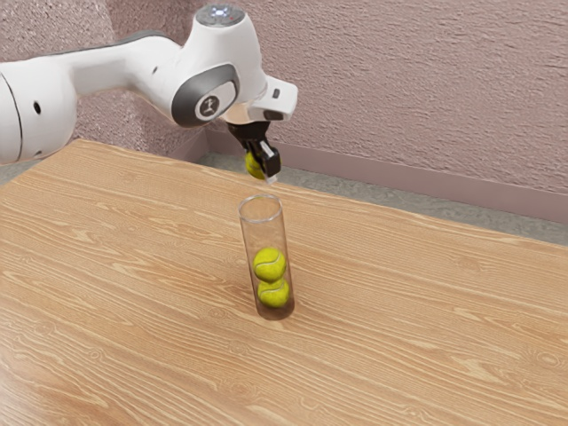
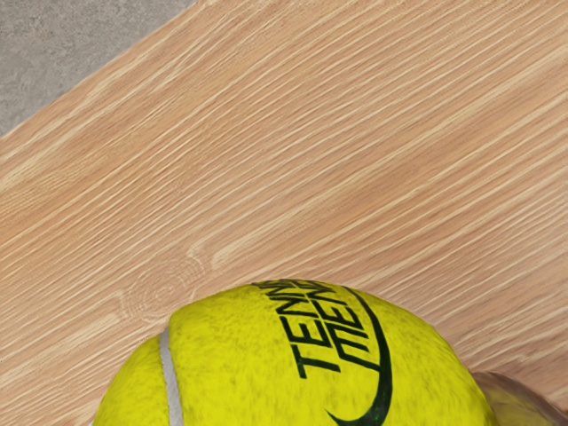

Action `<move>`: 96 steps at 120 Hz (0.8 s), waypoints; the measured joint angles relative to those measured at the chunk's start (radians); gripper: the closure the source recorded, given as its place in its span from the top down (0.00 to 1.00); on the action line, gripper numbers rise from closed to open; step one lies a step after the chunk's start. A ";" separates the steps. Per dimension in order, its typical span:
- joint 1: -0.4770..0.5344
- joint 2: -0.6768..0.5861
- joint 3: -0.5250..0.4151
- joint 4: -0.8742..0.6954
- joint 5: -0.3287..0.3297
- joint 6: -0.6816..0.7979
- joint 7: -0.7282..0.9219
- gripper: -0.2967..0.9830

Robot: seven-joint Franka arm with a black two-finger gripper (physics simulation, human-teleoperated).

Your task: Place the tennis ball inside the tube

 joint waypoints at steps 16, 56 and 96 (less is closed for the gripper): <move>0.003 -0.003 -0.047 0.005 0.038 0.002 -0.035 0.52; 0.022 -0.073 -0.110 -0.043 0.032 -0.123 -0.150 0.52; 0.038 -0.081 -0.097 -0.063 -0.023 -0.215 -0.226 0.62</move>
